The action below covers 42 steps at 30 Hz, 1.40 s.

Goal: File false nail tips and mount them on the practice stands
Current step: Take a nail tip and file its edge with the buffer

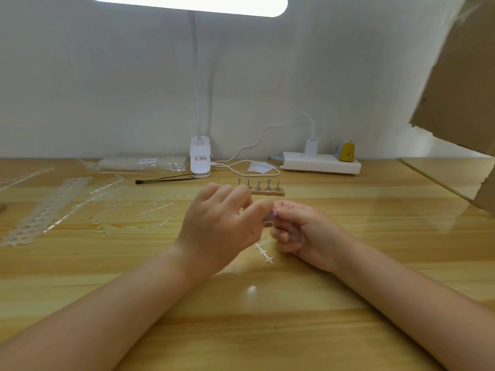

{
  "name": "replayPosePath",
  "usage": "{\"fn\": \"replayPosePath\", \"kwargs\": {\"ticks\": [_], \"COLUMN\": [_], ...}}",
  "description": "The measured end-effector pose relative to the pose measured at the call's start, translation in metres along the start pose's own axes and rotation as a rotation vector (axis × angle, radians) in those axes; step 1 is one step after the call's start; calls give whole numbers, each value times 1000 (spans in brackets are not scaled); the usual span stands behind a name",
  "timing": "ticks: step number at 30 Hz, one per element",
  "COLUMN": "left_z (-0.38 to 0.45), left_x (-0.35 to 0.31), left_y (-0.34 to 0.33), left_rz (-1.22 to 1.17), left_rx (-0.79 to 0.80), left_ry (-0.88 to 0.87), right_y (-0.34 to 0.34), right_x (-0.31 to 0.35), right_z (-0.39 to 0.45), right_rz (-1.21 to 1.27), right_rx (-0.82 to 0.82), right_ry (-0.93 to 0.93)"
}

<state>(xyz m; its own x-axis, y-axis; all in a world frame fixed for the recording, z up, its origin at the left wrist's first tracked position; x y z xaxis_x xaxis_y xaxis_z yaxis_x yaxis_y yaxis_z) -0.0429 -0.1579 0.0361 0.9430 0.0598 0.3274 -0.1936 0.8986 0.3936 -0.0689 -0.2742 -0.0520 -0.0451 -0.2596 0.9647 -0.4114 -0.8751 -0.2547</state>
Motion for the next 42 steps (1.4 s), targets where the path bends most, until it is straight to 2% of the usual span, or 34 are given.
{"fn": "replayPosePath", "kwargs": {"ticks": [3, 8, 14, 19, 22, 28, 31, 33, 34, 35, 36, 38, 40, 42], "left_z": [-4, 3, -4, 0, -3, -20, -45, -57, -57, -51, -42, -27, -21, -23], "left_x": [22, -13, 22, -10, 3, 71, 99, 104, 102, 96, 88, 71, 53, 31], "left_y": [1, 7, 2, 2, -2, -21, -45, -52, -53, -50, -45, -36, -40, -50], "left_rz": [40, -63, 53, -52, -24, 110, 251, 323, 359, 353, 278, -79, -542, -789], "left_rx": [30, -30, 56, 23, 46, 254, 620, 777, 795, 745, 633, 422, 426, 513], "left_ry": [97, -66, 111, -44, 7, 425, 625, 646, 620, 588, 564, 532, 552, 564], "right_y": [0, 0, 0, 0, -1, -2, 1, 1, 0, 0, -1, -1, 0, -1], "right_x": [0, 1, -2, -1, 0, 0, 0, 1, 1, 1, 1, 1, 2, 1], "right_z": [1, 0, 2, 2, 0, 1, 2, 1, 1, 1, 1, 1, 1, 2], "right_rz": [17, -17, -15, -27, 8, 35, 49, 48, 42, 35, 31, 30, 18, -1], "right_rx": [-1, 14, 8, 12, 43, 46, 17, 17, 19, 20, 18, 13, 11, 20], "right_ry": [-1, 24, -14, 5, -10, 1, 5, 14, 19, 23, 28, 40, 52, 57]}}
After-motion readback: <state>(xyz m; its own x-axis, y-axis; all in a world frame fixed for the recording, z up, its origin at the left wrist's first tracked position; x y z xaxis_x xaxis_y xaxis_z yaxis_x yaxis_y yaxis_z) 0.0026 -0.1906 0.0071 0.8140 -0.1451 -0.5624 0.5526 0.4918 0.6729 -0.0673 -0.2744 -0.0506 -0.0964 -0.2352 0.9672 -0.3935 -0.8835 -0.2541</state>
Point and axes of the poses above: each hand's wrist, its own z-axis towards the middle knuckle, its own y-axis out of the back of the hand, x = y × z, the point moved 9 cm from there along z, towards the middle knuckle, and after that the axes turned 1 degree about z, right-handed, at the moved point
